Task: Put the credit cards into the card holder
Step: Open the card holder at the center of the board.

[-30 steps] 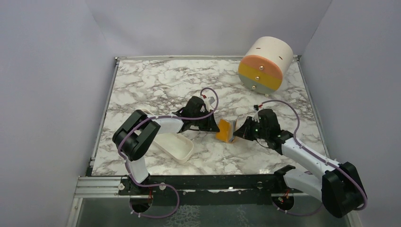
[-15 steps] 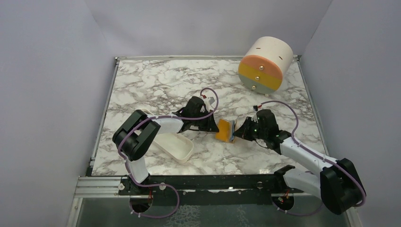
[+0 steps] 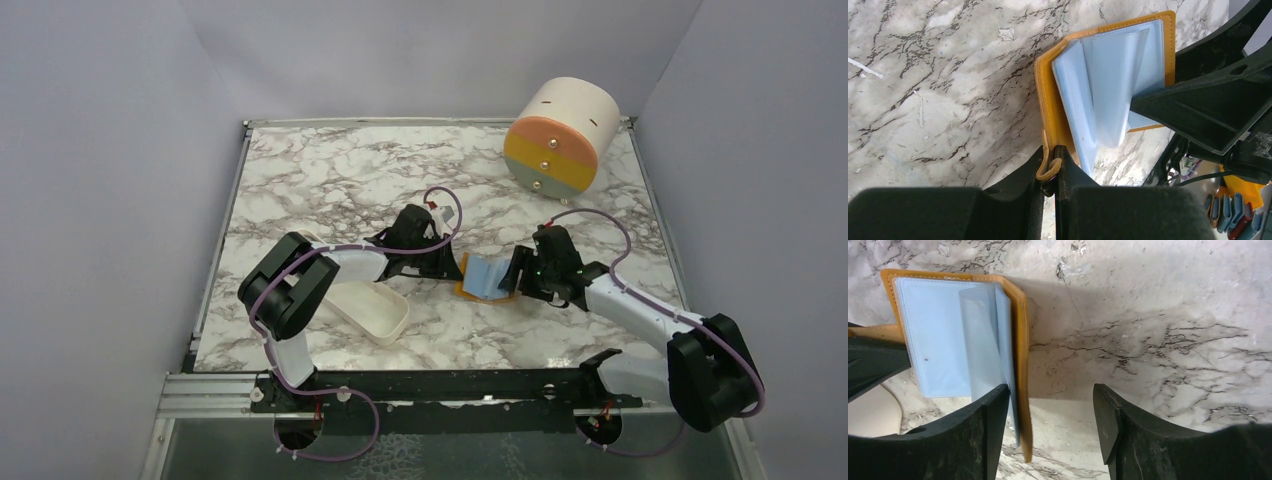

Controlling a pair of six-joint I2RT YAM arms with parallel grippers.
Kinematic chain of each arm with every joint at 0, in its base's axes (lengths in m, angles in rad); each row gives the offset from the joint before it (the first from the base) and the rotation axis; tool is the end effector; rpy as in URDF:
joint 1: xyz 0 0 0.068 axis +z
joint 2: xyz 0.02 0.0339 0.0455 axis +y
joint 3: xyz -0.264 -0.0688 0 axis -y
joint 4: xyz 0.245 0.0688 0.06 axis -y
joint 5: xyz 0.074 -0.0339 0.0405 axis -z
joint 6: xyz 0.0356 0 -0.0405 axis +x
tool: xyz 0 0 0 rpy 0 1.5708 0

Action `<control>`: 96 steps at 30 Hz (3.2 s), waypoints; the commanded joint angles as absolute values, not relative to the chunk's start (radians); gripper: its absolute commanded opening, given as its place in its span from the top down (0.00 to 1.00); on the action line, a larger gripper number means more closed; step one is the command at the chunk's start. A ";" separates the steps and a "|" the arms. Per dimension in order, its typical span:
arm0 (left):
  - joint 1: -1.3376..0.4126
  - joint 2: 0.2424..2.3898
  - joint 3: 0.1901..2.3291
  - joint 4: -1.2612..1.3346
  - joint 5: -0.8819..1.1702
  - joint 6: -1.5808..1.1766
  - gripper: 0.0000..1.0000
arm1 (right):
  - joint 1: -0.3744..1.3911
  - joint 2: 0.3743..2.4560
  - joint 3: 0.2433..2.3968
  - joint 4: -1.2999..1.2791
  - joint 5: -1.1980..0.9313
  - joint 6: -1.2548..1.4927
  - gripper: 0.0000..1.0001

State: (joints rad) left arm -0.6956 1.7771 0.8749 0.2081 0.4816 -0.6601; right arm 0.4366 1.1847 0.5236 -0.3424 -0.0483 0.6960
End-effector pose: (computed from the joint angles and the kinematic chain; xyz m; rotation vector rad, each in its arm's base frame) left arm 0.2613 -0.2396 0.1493 0.3291 2.4717 -1.2020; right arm 0.1893 0.0902 0.1626 0.3242 2.6295 0.4684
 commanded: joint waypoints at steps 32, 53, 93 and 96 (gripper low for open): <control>-0.695 1.707 0.834 0.317 0.570 -0.752 0.51 | 0.436 1.133 0.565 -0.332 -0.096 0.624 0.96; -0.698 1.785 0.856 0.203 0.452 -0.657 1.00 | 0.436 1.062 0.432 -0.026 -0.377 0.807 0.87; -0.752 1.816 0.900 0.109 0.388 -0.678 1.00 | 0.436 1.148 0.512 -0.171 -0.272 0.686 0.95; -0.759 1.824 0.900 0.109 0.384 -0.679 1.00 | 0.436 1.140 0.507 -0.168 -0.269 0.692 0.81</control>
